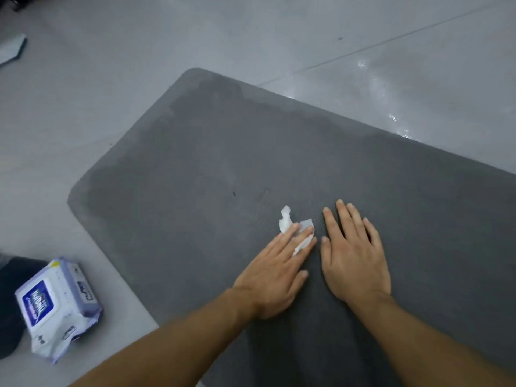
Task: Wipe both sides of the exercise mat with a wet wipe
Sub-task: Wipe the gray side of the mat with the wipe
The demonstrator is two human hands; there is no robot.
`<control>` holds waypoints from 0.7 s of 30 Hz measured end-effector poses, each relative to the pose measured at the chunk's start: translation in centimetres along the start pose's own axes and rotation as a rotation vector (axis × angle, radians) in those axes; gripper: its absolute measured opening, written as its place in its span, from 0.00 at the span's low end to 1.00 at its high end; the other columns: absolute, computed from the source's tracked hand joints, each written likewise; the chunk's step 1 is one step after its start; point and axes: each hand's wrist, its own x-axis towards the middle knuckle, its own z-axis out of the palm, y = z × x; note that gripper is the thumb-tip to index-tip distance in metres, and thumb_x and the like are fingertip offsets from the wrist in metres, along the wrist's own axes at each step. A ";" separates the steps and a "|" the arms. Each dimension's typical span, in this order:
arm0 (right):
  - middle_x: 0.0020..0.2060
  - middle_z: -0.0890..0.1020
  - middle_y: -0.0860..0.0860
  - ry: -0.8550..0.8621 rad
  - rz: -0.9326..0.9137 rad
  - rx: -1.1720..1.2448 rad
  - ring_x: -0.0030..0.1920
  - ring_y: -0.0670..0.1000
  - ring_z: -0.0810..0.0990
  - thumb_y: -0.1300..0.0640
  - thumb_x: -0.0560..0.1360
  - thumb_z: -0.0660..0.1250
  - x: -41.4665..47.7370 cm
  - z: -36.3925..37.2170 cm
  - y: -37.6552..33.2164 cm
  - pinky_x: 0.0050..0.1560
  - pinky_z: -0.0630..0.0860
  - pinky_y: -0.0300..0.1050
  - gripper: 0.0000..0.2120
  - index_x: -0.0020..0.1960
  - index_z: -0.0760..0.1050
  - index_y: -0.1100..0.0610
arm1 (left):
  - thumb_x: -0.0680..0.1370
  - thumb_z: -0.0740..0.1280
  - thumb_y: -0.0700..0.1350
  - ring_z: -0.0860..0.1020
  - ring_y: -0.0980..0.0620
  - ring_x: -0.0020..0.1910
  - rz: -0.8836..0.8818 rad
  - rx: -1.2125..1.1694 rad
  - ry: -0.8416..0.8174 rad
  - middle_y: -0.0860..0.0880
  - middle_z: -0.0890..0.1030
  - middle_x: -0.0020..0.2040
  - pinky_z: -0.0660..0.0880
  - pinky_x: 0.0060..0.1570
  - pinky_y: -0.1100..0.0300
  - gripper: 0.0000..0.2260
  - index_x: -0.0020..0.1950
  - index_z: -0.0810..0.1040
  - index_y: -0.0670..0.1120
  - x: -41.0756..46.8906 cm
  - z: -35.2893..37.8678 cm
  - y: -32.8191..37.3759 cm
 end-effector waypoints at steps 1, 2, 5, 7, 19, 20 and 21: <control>0.82 0.63 0.56 -0.004 -0.005 0.012 0.82 0.55 0.59 0.49 0.83 0.51 0.0 -0.2 0.0 0.79 0.60 0.58 0.29 0.81 0.64 0.56 | 0.86 0.51 0.54 0.36 0.52 0.83 -0.015 0.027 -0.029 0.49 0.46 0.85 0.41 0.82 0.53 0.28 0.85 0.51 0.45 -0.4 -0.2 0.1; 0.81 0.63 0.56 -0.009 -0.010 0.024 0.82 0.56 0.59 0.49 0.82 0.51 0.1 -0.3 0.1 0.79 0.60 0.58 0.29 0.81 0.64 0.56 | 0.87 0.51 0.55 0.35 0.52 0.82 -0.038 0.056 -0.063 0.49 0.44 0.85 0.39 0.81 0.52 0.28 0.85 0.51 0.46 -0.8 -0.7 0.3; 0.81 0.64 0.57 -0.012 -0.009 0.057 0.81 0.57 0.60 0.49 0.82 0.51 0.1 -0.5 0.2 0.78 0.60 0.59 0.29 0.81 0.65 0.58 | 0.86 0.47 0.60 0.29 0.52 0.80 -0.241 0.046 -0.141 0.50 0.33 0.83 0.35 0.80 0.52 0.28 0.85 0.48 0.53 -1.4 -2.0 1.1; 0.80 0.64 0.58 -0.016 -0.009 0.067 0.81 0.58 0.61 0.49 0.82 0.52 0.1 -0.7 0.3 0.78 0.60 0.60 0.30 0.80 0.66 0.58 | 0.83 0.43 0.65 0.29 0.50 0.81 -0.435 -0.029 -0.156 0.50 0.30 0.82 0.38 0.81 0.51 0.31 0.85 0.46 0.56 -1.8 -2.4 1.7; 0.82 0.62 0.56 -0.061 0.009 0.014 0.82 0.56 0.58 0.47 0.82 0.50 0.3 -0.6 -0.2 0.80 0.59 0.58 0.30 0.82 0.63 0.56 | 0.79 0.37 0.66 0.34 0.57 0.81 -0.466 0.047 -0.058 0.56 0.40 0.84 0.35 0.80 0.53 0.35 0.85 0.39 0.53 -0.1 -4.1 -9.7; 0.82 0.61 0.56 -0.064 0.012 0.005 0.82 0.56 0.58 0.47 0.83 0.50 0.3 -0.5 -0.2 0.80 0.59 0.58 0.30 0.82 0.62 0.56 | 0.79 0.37 0.66 0.35 0.58 0.81 -0.458 0.043 -0.054 0.56 0.41 0.85 0.35 0.80 0.53 0.35 0.85 0.41 0.54 0.4 -4.5 -11.3; 0.82 0.61 0.55 -0.068 0.013 -0.004 0.83 0.55 0.57 0.47 0.83 0.50 0.4 -0.5 -0.2 0.80 0.59 0.58 0.30 0.82 0.62 0.55 | 0.80 0.38 0.65 0.35 0.58 0.82 -0.441 0.043 -0.043 0.56 0.42 0.85 0.37 0.81 0.52 0.35 0.85 0.42 0.54 1.0 -4.9 -12.6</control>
